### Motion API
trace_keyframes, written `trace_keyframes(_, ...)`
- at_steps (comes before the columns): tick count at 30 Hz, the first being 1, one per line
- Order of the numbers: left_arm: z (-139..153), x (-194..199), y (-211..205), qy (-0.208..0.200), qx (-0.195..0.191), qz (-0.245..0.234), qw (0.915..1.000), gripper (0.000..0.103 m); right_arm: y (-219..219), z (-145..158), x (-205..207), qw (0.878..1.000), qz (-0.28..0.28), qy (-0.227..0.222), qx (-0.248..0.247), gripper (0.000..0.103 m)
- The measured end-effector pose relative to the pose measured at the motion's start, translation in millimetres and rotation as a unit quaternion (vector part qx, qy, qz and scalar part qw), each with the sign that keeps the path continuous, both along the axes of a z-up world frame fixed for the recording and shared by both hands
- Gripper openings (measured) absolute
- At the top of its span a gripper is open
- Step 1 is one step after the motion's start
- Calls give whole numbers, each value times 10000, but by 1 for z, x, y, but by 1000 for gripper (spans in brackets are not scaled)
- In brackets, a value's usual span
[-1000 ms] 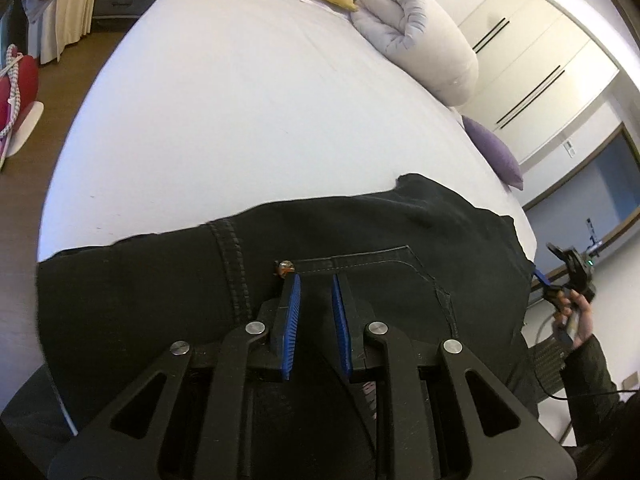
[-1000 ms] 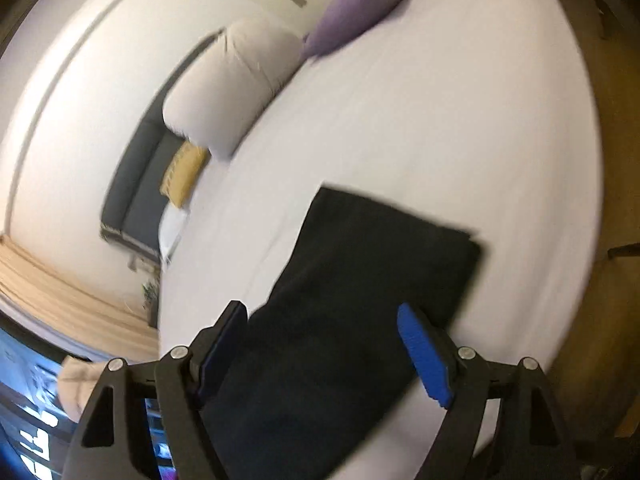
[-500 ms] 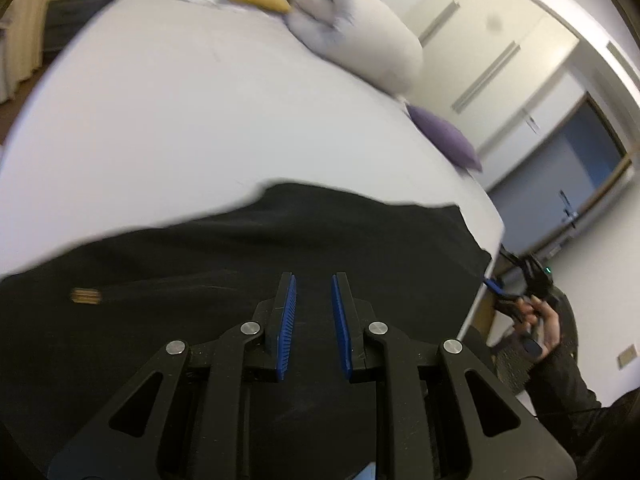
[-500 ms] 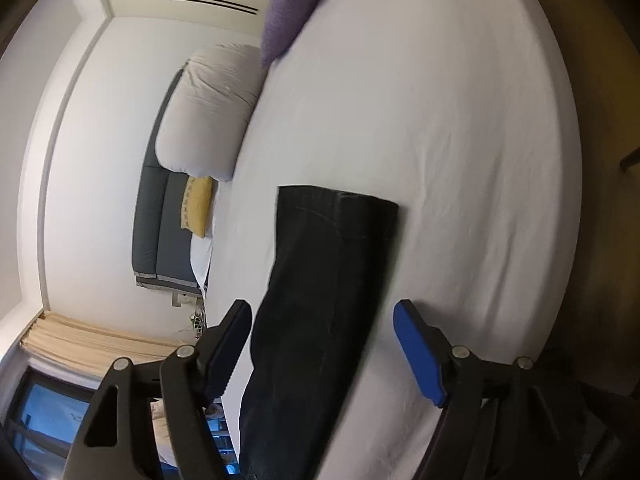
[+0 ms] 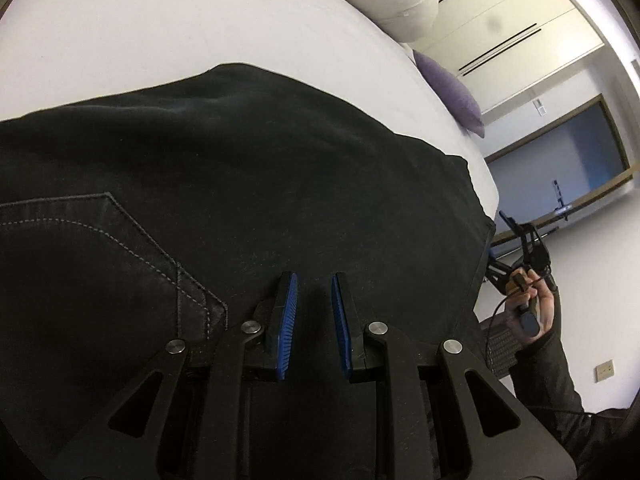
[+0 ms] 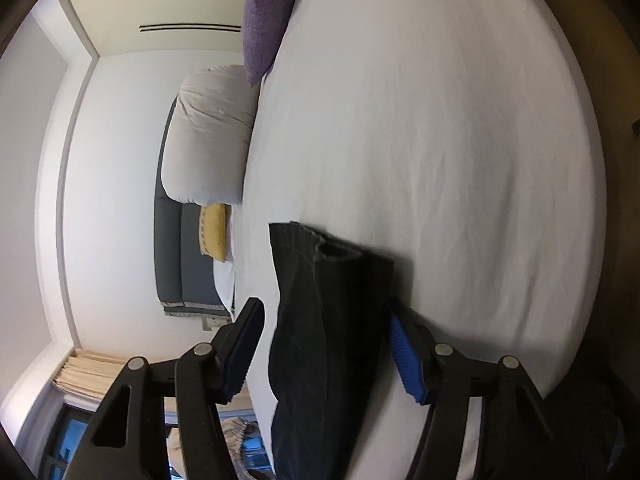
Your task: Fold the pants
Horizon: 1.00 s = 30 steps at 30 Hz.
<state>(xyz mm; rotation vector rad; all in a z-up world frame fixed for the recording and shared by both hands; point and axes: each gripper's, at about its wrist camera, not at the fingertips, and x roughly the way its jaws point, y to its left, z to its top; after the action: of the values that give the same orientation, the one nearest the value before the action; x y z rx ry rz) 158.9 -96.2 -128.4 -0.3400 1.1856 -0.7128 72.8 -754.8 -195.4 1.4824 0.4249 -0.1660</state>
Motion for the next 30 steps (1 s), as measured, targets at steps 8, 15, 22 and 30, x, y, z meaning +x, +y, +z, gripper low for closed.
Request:
trace_keyframes(8,-2,-10,1,30,48,15,10000,18,-2,13,30,9990,310,105,-300,55)
trace_keyframes(15,-5,-17,5,-7,101,-7,9999,18,-3,-3,46,9988,405,219,-186,8)
trace_keyframes(22,-1,-12,8,23,50,7,10000,18,-2,-2,43,9980,437,245,-384,4)
trace_keyframes(30,0,-8,11,35,9,40,10000,18,26,52,56,9758,970,705,-1826,5)
